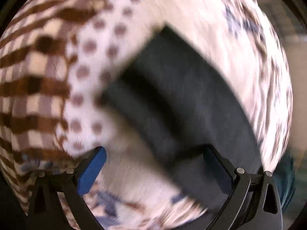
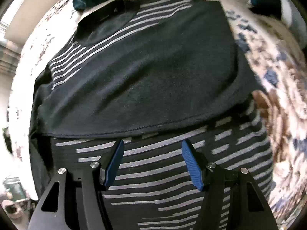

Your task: Fold small clothes

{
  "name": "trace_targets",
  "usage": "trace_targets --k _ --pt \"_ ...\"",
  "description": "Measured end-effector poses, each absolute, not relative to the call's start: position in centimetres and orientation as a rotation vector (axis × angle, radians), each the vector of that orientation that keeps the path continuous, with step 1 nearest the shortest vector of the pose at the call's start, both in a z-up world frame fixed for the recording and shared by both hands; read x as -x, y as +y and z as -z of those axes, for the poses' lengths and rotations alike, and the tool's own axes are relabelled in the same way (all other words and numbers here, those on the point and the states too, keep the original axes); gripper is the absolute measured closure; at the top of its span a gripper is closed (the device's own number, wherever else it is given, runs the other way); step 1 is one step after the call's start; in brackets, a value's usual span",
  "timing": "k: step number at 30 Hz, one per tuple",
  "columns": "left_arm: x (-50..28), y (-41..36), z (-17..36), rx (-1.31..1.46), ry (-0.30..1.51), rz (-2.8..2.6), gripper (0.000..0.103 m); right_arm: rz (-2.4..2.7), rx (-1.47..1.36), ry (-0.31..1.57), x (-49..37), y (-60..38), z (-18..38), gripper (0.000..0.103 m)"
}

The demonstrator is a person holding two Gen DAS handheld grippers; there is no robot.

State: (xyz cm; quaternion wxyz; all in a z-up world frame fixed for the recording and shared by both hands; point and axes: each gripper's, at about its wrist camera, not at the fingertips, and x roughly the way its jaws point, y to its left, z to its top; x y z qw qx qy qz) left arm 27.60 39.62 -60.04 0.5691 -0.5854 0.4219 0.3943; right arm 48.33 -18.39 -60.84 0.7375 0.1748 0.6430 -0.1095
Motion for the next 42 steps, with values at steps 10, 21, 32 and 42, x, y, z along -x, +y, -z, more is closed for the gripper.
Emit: trace_targets --k 10,21,32,42 --pt "-34.1 41.4 53.8 0.896 0.876 -0.920 0.094 0.297 -0.216 1.441 -49.2 -14.8 60.9 0.038" --pt "-48.2 21.3 39.6 0.341 0.762 -0.330 0.094 0.314 -0.331 1.430 -49.0 -17.7 59.9 0.038" --pt "-54.4 -7.3 45.7 0.233 1.033 0.189 0.090 0.435 -0.387 1.409 -48.1 -27.1 59.4 0.038" --pt "-48.5 1.7 48.7 0.112 1.106 -0.054 0.015 0.340 -0.571 1.367 -49.0 -33.3 56.9 0.038"
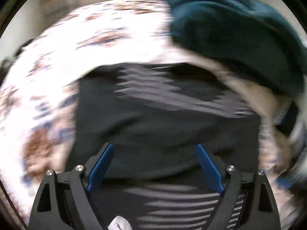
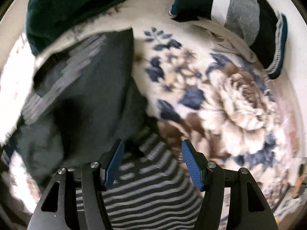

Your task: Fold small clothes

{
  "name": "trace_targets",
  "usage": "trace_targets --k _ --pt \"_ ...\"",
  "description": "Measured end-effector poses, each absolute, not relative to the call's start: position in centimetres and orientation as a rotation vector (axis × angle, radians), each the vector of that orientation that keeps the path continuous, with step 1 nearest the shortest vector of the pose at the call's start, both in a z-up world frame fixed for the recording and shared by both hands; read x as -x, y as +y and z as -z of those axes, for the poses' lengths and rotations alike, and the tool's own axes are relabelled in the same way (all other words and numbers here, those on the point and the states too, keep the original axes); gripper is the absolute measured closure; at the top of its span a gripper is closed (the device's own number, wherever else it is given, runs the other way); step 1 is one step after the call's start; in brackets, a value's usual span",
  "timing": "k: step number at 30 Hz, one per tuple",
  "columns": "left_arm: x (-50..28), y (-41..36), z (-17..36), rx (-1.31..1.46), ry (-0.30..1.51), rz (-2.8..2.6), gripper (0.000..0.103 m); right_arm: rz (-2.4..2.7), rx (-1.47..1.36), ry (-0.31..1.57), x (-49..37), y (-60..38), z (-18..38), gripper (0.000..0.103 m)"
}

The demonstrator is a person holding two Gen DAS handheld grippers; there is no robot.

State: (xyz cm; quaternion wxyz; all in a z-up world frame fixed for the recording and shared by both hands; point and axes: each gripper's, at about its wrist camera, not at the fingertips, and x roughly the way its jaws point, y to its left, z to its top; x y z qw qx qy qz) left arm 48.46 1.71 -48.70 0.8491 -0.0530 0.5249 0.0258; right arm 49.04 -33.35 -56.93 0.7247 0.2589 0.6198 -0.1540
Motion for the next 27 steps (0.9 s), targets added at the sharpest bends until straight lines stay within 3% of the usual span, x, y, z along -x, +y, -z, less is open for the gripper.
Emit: trace_targets --k 6,12,13,14,15,22,27 --pt "-45.3 13.2 53.5 0.084 1.231 -0.390 0.015 0.136 -0.600 1.366 -55.9 -29.6 58.9 0.035" --pt "-44.4 16.2 53.8 0.076 1.202 -0.489 0.015 0.079 -0.717 1.473 -61.6 -26.2 65.9 0.035" --pt "-44.5 16.3 53.8 0.076 1.196 -0.492 0.015 0.105 -0.706 1.472 -62.1 -25.6 66.5 0.037" --pt "-44.8 16.3 53.8 0.078 1.195 -0.492 0.015 0.124 -0.686 1.449 -62.2 -25.2 66.2 0.059" --pt "-45.0 16.4 54.1 0.081 1.196 -0.495 0.015 0.130 -0.646 1.436 -62.1 -24.7 65.8 0.091" --pt "-47.6 14.5 52.8 0.152 1.165 -0.444 0.015 0.234 -0.419 1.245 -58.6 -28.2 58.3 0.091" --pt "-52.0 11.3 53.7 0.085 1.153 -0.352 0.015 0.309 -0.417 1.324 -57.9 -32.4 60.2 0.091"
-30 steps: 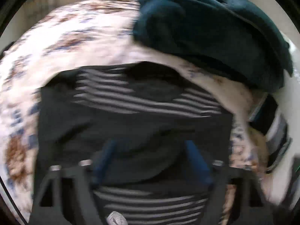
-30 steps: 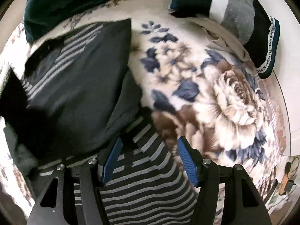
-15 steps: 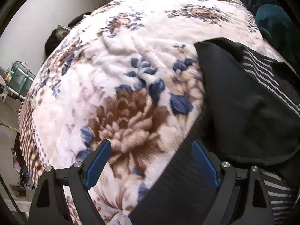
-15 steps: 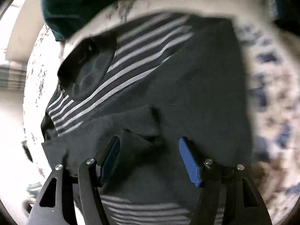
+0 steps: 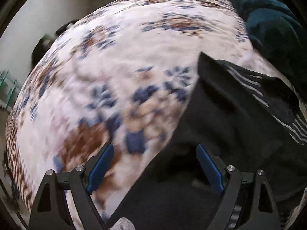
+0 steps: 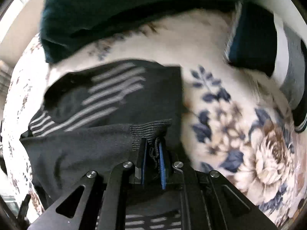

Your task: Fold small clothes

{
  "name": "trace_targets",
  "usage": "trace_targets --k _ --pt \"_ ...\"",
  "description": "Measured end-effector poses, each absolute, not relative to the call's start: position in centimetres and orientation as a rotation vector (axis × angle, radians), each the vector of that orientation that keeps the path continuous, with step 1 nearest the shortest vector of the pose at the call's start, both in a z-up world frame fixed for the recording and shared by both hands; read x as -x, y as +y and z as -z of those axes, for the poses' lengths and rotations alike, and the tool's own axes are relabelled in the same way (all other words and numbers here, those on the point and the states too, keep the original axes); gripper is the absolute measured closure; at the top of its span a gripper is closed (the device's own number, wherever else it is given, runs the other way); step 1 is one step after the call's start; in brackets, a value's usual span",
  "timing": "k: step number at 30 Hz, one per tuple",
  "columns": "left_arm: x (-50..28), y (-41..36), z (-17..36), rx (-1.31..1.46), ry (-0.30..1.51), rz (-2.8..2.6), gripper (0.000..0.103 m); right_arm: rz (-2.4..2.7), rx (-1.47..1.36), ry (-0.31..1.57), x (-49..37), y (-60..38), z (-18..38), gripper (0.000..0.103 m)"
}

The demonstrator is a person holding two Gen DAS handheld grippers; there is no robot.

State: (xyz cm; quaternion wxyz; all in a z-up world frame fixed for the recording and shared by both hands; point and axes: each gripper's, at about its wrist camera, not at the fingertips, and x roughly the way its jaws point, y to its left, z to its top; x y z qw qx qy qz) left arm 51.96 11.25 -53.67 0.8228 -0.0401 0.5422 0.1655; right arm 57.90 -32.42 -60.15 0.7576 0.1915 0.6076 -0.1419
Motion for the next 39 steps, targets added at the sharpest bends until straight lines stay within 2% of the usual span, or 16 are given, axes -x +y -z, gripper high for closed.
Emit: trace_targets --k 2,4,6,7,10,13,15,17,19,25,30,31,32,33,36,39 --pt "-53.4 10.6 54.3 0.033 1.164 -0.338 0.015 0.318 -0.413 1.334 -58.0 -33.6 60.6 0.090" --pt "-54.7 10.2 55.2 -0.017 1.167 -0.332 0.015 0.303 -0.449 1.386 -57.9 -34.7 61.3 0.076" --pt "-55.2 10.4 55.7 -0.048 1.173 -0.337 0.015 0.298 -0.496 1.367 -57.5 -35.7 60.5 0.050" --pt "-55.4 10.6 56.1 -0.057 1.180 -0.341 0.015 0.306 -0.504 1.331 -57.0 -36.1 59.6 0.045" --pt "-55.3 11.5 57.0 -0.069 1.203 -0.349 0.015 0.264 -0.504 1.239 -56.1 -35.6 57.1 0.044" --pt "-55.2 12.1 57.9 -0.093 1.218 -0.369 0.015 0.180 -0.422 1.244 -56.8 -33.2 57.1 0.044" --pt "-55.1 12.6 58.6 -0.113 1.238 -0.383 0.011 0.150 -0.298 1.318 -57.5 -31.3 59.1 0.044" --pt "-54.8 13.0 58.4 -0.081 1.248 -0.376 0.011 0.230 -0.121 1.496 -56.7 -30.5 63.3 0.044" --pt "-54.7 12.7 57.4 -0.092 1.244 -0.369 0.011 0.209 -0.151 1.580 -55.4 -31.0 65.5 0.044" --pt "-56.6 10.3 53.5 -0.047 1.144 -0.240 0.011 0.201 -0.306 1.441 -54.1 -33.3 60.8 0.043" --pt "-61.8 8.6 57.6 -0.147 1.219 -0.266 0.011 0.178 -0.277 1.367 -58.1 -33.5 59.1 0.042" --pt "-63.1 9.0 58.8 -0.155 1.237 -0.279 0.008 0.167 -0.253 1.366 -59.2 -33.2 59.2 0.042" --pt "-64.0 9.4 59.6 -0.171 1.255 -0.296 0.000 0.151 -0.241 1.376 -60.2 -32.8 59.6 0.042" --pt "-65.0 10.1 60.6 -0.169 1.269 -0.311 0.000 0.126 -0.234 1.400 -61.5 -32.3 60.3 0.042" --pt "-65.8 11.6 60.4 -0.097 1.264 -0.296 0.000 0.161 -0.166 1.466 -63.9 -32.5 62.4 0.042" --pt "-65.1 11.5 59.9 -0.123 1.240 -0.283 0.000 0.199 -0.255 1.444 -64.2 -34.8 61.7 0.042"
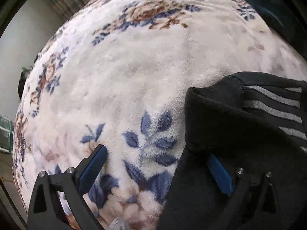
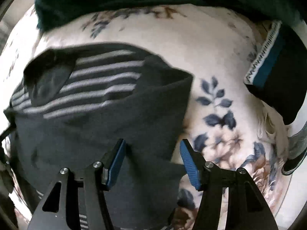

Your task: Fold small clothes

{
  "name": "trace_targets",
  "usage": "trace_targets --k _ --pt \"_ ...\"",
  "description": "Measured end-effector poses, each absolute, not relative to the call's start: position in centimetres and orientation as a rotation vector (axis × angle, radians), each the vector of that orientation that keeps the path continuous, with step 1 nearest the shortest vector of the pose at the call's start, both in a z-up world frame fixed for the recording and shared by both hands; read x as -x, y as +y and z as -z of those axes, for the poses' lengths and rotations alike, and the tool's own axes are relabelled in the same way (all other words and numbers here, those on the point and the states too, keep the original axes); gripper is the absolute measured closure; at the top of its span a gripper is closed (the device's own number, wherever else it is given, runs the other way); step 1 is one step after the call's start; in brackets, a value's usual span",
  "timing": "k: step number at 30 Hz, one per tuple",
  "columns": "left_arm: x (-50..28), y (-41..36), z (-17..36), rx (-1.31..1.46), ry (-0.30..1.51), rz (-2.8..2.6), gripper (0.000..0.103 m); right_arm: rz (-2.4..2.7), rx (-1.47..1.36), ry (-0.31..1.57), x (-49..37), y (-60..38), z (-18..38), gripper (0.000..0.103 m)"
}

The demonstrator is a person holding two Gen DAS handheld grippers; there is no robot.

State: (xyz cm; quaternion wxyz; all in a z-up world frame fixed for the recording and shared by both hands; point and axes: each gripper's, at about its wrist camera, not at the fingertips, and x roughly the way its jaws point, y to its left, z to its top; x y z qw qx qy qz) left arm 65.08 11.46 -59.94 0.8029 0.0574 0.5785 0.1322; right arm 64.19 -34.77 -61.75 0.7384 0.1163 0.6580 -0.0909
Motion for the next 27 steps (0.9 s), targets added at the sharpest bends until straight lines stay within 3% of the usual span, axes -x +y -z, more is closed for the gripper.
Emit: trace_targets --k 5,10,11,12,13,20,26,27 --pt "-64.3 13.1 60.1 -0.042 1.239 -0.269 0.000 0.254 -0.509 1.415 -61.4 -39.9 60.3 0.042" --pt "-64.8 13.9 60.2 -0.012 1.233 -0.252 0.000 0.203 -0.695 1.547 -58.2 -40.4 64.0 0.042" --pt "-64.9 13.8 60.0 -0.024 1.229 -0.251 0.000 0.200 -0.707 1.541 -57.8 -40.0 64.5 0.051" --pt "-64.9 13.9 59.9 -0.028 1.226 -0.253 0.000 0.196 -0.693 1.521 -57.6 -39.6 64.4 0.093" --pt "-64.9 14.1 59.8 -0.029 1.218 -0.256 0.000 0.221 -0.633 1.516 -57.6 -39.0 64.0 0.098" --pt "-64.7 15.6 59.8 -0.032 1.205 -0.290 0.000 0.175 -0.426 1.288 -59.2 -35.2 58.0 0.099" --pt "-61.3 14.3 55.8 -0.074 1.142 -0.315 0.000 0.214 -0.513 1.495 -59.8 -37.2 62.1 0.095" --pt "-60.6 14.2 55.2 -0.067 1.137 -0.306 0.000 0.215 -0.544 1.474 -59.1 -37.4 61.7 0.084"
